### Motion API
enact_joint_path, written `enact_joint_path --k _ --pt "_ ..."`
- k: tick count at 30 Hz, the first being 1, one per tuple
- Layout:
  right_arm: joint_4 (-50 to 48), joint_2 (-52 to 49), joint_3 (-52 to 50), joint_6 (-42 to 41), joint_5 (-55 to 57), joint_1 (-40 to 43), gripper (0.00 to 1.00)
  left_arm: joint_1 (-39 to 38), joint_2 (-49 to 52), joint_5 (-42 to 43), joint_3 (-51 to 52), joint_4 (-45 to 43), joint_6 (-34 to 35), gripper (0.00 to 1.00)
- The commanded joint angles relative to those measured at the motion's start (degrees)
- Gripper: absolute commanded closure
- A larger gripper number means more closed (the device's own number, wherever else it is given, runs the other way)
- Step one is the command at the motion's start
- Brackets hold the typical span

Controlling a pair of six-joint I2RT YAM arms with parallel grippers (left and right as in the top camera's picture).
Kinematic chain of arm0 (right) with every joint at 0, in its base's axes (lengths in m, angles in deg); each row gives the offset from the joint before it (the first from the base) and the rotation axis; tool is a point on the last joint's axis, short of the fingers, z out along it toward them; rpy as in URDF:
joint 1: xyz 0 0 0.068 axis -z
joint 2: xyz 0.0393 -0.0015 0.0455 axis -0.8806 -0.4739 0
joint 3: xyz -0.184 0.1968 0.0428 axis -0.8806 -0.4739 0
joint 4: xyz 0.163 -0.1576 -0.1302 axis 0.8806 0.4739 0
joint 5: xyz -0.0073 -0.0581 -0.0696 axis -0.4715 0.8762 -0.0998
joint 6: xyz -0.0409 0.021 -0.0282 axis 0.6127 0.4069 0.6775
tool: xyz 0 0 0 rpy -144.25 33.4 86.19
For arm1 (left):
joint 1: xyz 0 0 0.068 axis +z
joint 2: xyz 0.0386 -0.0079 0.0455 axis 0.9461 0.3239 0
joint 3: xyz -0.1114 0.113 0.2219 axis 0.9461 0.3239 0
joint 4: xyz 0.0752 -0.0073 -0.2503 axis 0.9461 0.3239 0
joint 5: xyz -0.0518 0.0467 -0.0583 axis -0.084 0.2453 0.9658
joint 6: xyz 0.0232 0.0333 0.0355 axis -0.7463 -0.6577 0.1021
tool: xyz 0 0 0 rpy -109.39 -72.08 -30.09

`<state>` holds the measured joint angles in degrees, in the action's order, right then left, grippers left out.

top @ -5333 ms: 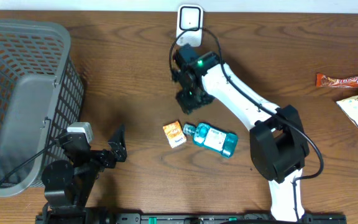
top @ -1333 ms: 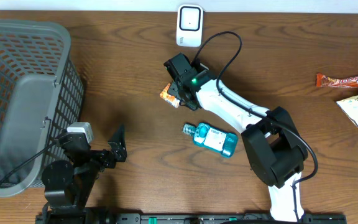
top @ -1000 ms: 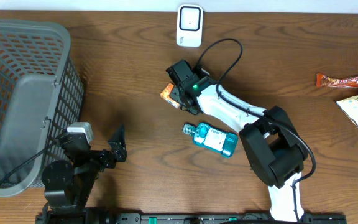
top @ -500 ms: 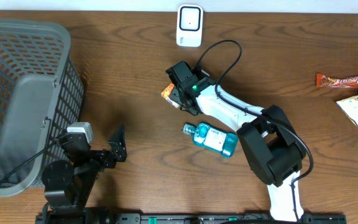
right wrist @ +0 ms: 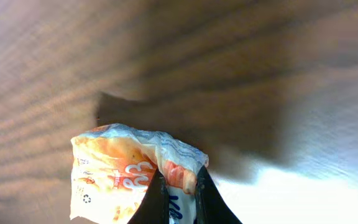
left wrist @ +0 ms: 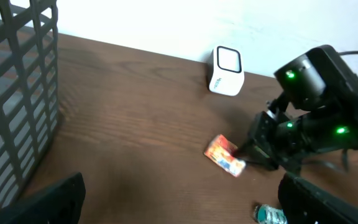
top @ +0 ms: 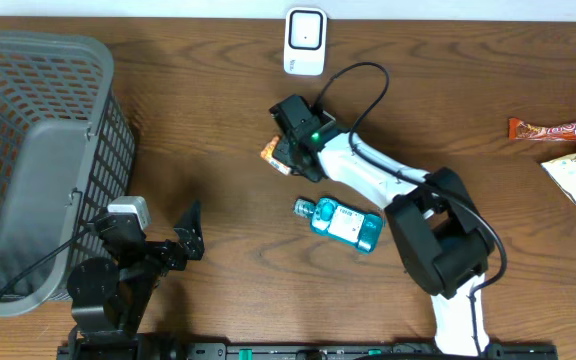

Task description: Scan the item barcode

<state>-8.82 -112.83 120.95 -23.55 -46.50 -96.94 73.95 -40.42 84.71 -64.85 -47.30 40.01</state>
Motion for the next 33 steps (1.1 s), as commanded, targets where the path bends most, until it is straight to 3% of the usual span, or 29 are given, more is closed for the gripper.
enact_joint_path --k 1,7,12,15,27,30,33 --pt "3.87 2.49 -1.86 9.49 -13.00 4.15 0.99 -0.13 0.02 0.52 0.07 -0.07 0.13 0.01" --pt "6.43 7.34 -1.86 22.99 -47.84 11.32 0.99 -0.13 0.02 0.52 0.07 -0.07 0.13 0.01" --pt "7.06 7.74 -1.88 21.46 -75.65 16.22 0.98 -0.13 0.02 0.52 0.07 -0.07 0.13 0.01" --pt "9.20 7.74 -1.88 21.35 -84.61 17.42 0.98 -0.13 0.02 0.52 0.07 -0.07 0.13 0.01" --pt "13.79 7.74 -1.88 6.62 -82.18 18.03 0.98 -0.13 0.02 0.52 0.07 -0.07 0.13 0.01" --pt "13.77 7.74 -1.88 6.36 -77.15 18.03 0.98 -0.13 0.02 0.52 0.07 -0.07 0.13 0.01" --pt "13.20 7.74 -1.88 6.86 -60.92 17.99 0.99 -0.13 0.02 0.52 0.07 -0.07 0.13 0.01"
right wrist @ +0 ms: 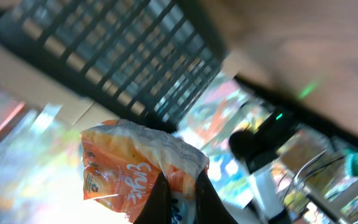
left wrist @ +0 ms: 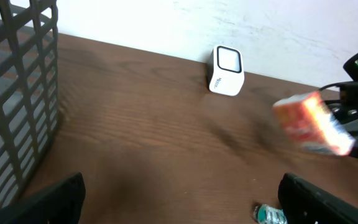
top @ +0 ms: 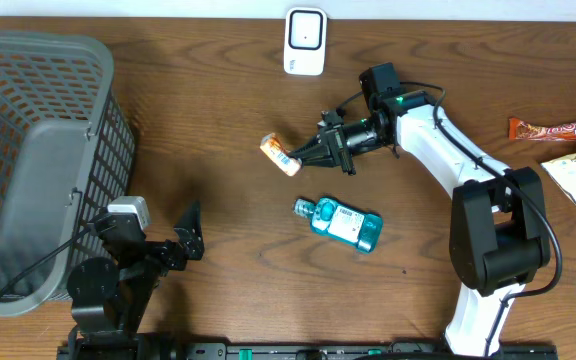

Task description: Scan the item barcode

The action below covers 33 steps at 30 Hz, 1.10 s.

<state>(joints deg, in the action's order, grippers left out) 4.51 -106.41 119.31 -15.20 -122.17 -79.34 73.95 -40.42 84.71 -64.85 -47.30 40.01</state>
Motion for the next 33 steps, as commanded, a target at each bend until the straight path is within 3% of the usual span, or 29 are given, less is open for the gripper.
enact_joint_path --k 1,4,6,15,20,28,33 --pt "0.13 1.31 -0.24 -0.37 23.74 0.13 0.99 -0.15 0.02 0.52 0.07 -0.07 0.13 0.01" --pt "0.42 1.31 -0.24 0.44 44.85 -1.09 0.99 -0.13 0.02 0.52 0.07 -0.07 0.13 0.01" --pt "-1.11 1.31 -0.24 2.29 52.68 -1.90 0.99 -0.13 0.02 0.52 0.07 -0.07 0.13 0.01" --pt "-19.89 1.31 -0.24 7.69 55.47 -1.44 0.99 -0.13 0.02 0.52 0.07 -0.07 0.13 0.01" --pt "-31.80 1.25 -0.24 15.37 62.12 -1.66 0.99 -0.13 0.02 0.52 0.07 -0.07 0.13 0.01" --pt "-54.71 -0.13 -0.24 34.86 77.75 -2.32 0.99 -0.13 0.02 0.52 0.07 -0.07 0.13 0.01" --pt "-67.71 -4.63 -0.24 42.77 79.08 -2.40 0.99 -0.13 0.02 0.52 0.07 -0.07 0.13 0.01"
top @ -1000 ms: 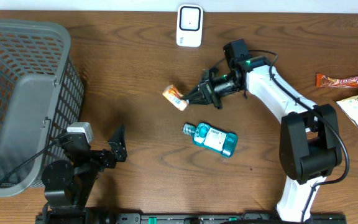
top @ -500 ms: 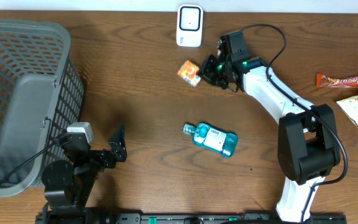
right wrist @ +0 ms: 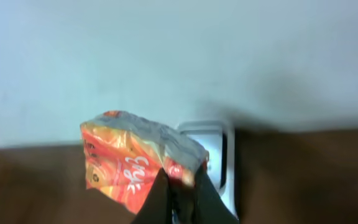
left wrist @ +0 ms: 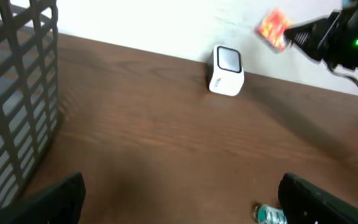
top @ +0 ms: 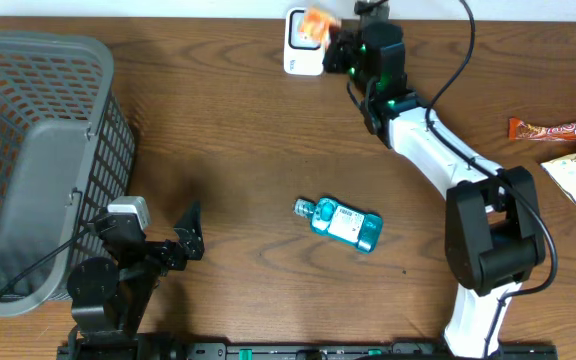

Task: Scan the item barcode
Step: 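Hold the orange box in front of the scanner window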

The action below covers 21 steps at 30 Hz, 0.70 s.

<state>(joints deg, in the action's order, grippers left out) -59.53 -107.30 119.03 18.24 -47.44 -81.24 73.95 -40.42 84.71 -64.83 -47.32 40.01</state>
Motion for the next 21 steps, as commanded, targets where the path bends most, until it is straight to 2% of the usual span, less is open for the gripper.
enact_joint_path --k 1,4,10,21 --pt "-7.43 -5.14 0.04 11.43 4.35 -0.50 0.99 -0.15 0.02 0.52 0.04 -0.04 0.13 0.01" --pt "-17.90 -9.44 0.04 15.43 4.35 -0.50 0.99 -0.13 0.02 0.52 0.04 -0.04 0.13 0.01" --pt "-32.81 -17.46 0.63 15.87 4.37 -0.50 0.99 -0.13 0.02 0.52 0.04 -0.04 0.13 0.01" --pt "-29.33 -25.07 10.25 15.87 4.33 -1.27 0.99 -0.13 0.02 0.52 0.04 -0.04 0.13 0.01"
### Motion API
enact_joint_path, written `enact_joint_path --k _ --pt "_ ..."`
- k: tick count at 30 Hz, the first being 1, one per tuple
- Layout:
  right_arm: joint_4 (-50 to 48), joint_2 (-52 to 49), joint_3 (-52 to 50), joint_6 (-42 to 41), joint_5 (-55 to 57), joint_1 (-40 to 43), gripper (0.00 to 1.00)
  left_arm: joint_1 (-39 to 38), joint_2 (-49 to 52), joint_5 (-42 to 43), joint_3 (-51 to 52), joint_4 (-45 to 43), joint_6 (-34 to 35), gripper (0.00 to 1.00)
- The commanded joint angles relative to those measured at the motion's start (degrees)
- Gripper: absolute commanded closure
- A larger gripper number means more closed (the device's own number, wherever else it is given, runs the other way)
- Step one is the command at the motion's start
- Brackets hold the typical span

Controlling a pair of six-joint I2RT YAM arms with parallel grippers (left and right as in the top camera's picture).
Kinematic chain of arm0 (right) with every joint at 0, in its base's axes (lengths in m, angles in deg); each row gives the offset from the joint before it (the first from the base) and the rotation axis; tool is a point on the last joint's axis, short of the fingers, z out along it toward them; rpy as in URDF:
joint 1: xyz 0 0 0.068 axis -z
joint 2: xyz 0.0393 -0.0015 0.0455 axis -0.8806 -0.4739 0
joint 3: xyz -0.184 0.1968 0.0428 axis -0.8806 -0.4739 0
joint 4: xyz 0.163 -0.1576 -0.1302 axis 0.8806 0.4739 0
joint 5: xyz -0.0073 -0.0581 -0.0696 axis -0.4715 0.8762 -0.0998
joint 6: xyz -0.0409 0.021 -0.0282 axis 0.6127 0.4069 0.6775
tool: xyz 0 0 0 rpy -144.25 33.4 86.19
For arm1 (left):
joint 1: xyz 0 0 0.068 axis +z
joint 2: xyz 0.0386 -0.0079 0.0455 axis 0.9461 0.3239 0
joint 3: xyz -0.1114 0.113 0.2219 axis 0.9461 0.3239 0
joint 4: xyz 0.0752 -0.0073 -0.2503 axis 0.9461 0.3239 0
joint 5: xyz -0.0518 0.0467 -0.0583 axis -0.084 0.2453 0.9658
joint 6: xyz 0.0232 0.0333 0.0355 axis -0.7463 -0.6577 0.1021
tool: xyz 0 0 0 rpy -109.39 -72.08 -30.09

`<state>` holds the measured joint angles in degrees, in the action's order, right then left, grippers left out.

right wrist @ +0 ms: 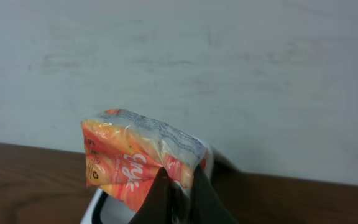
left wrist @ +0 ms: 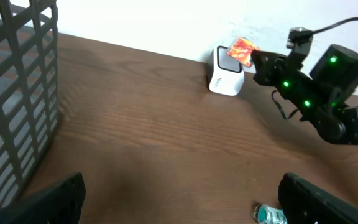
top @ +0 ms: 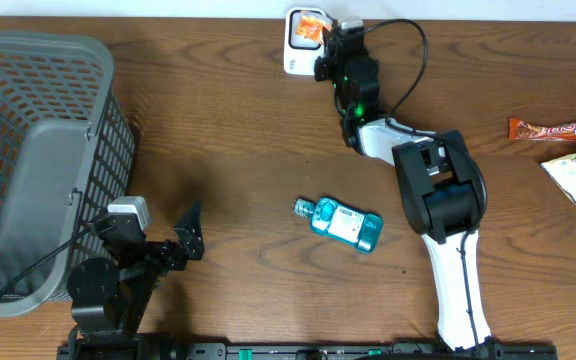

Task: Scan the item barcode
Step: 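Hold the orange box in front of the scanner window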

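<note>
My right gripper (right wrist: 178,186) is shut on a small orange snack packet (right wrist: 135,163), pinching its right edge. The packet (top: 313,24) hangs just over the face of the white barcode scanner (top: 296,45) at the table's back edge; in the left wrist view the packet (left wrist: 241,49) sits against the scanner (left wrist: 225,79) top. Only a strip of the scanner (right wrist: 98,205) shows under the packet in the right wrist view. My left gripper (left wrist: 179,199) stands open near the front left, holding nothing.
A grey mesh basket (top: 38,150) fills the left side. A teal bottle (top: 340,223) lies mid-table. Snack packets (top: 568,150) lie at the right edge. The wall rises right behind the scanner.
The right arm has dropped lower and shifted a little left, so the orange packet now sits closer over the scanner's face. The left arm has not moved.
The right gripper was shut on the orange packet on the table left of centre. Then it held the packet in the air above the table. Later the packet was up beside the scanner, and now it hangs right over the scanner's face.
</note>
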<state>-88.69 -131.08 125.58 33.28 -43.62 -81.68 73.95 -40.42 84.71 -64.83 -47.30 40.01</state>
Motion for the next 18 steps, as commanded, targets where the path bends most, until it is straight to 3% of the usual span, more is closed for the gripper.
enact_joint_path --k 1,14,18 --pt "-0.09 -1.66 4.46 0.83 0.50 -0.81 0.99 -0.13 0.02 0.52 0.04 -0.07 0.13 0.01" --pt "7.91 -2.12 7.30 0.85 0.02 -1.03 0.99 -0.15 0.02 0.52 0.04 -0.07 0.13 0.01" --pt "5.31 -1.49 7.32 5.64 0.70 -1.11 0.99 -0.13 0.02 0.52 0.04 -0.07 0.13 0.01"
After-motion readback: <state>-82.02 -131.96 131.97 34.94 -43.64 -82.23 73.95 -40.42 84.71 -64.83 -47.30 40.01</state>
